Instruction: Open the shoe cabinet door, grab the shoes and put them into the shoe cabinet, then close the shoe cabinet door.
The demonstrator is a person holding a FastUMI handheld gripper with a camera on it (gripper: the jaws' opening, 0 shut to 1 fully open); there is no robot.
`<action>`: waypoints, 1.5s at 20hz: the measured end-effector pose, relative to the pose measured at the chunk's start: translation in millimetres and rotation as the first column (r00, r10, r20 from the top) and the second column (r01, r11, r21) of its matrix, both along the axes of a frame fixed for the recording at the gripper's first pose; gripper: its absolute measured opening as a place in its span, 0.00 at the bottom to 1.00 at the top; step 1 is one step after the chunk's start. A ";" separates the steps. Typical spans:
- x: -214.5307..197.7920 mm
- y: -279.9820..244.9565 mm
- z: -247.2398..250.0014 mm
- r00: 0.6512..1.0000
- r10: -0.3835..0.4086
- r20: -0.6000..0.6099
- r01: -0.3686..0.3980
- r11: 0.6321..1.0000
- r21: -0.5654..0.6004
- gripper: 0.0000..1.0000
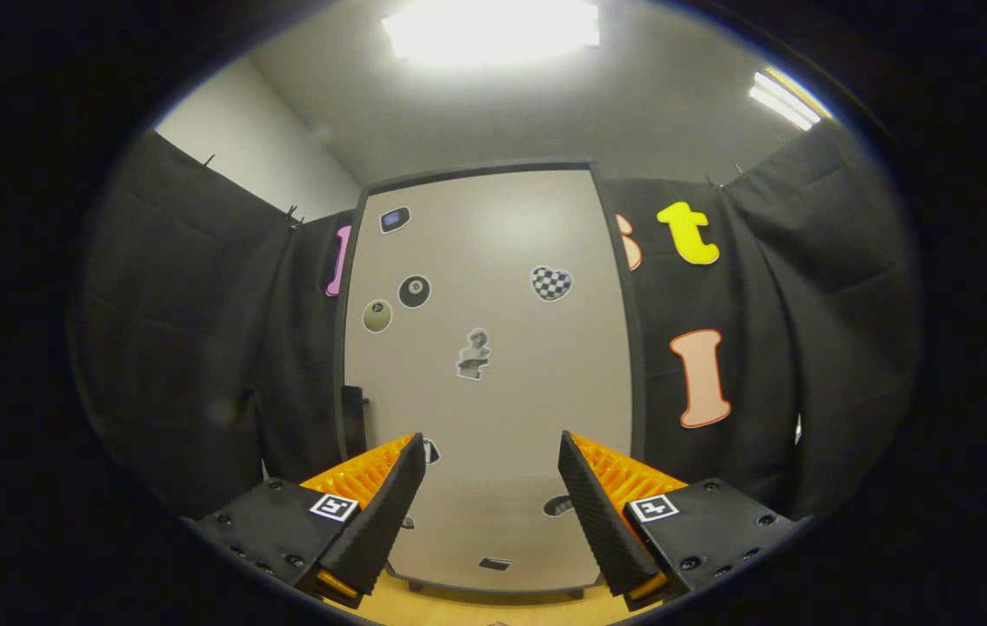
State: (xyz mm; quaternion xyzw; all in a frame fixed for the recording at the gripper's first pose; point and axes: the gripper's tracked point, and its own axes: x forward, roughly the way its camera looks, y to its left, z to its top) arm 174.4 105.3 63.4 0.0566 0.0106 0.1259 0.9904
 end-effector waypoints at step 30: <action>110.0 190.6 -52.4 0.990 0.083 -0.114 -0.085 0.996 -0.010 0.33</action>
